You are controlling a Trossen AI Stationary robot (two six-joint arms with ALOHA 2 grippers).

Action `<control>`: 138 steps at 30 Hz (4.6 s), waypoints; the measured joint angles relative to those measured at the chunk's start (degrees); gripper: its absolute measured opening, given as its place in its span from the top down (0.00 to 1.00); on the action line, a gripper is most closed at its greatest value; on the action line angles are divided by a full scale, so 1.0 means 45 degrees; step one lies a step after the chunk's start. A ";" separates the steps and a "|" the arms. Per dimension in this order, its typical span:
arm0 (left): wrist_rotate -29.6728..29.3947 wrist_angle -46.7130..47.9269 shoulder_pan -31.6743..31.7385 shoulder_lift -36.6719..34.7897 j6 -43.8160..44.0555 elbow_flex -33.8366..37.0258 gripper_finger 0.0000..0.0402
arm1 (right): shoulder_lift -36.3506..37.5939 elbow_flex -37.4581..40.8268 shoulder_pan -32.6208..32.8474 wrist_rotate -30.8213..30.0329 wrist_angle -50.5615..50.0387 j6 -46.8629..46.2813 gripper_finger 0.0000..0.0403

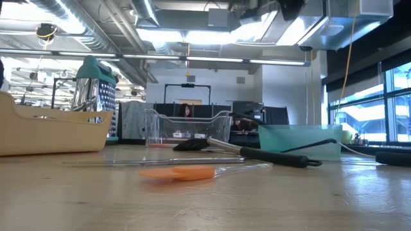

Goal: Pick & Place Kitchen Items
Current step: Put the black spatula into the green bin

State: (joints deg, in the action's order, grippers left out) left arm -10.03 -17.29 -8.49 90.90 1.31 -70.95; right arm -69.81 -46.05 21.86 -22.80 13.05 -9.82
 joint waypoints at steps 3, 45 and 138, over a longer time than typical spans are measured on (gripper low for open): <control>-0.0644 0.1430 -0.0154 -0.0597 -0.0175 -0.0144 0.83 | 0.0047 -0.0195 0.0008 0.0116 -0.0976 -0.0403 0.53; 0.0111 0.8017 0.2831 0.0831 0.6127 -0.1128 0.83 | 0.0172 0.2655 -0.1709 -0.5179 0.0130 -0.6935 0.53; 0.2264 0.8962 0.3731 0.1518 0.7259 -0.1124 0.83 | -0.3398 0.1503 -0.6670 0.1511 0.5039 -1.1722 0.88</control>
State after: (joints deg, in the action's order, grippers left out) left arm 0.15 23.04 8.30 97.73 33.98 -76.01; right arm -85.10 -39.29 -8.16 -16.00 35.73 -62.57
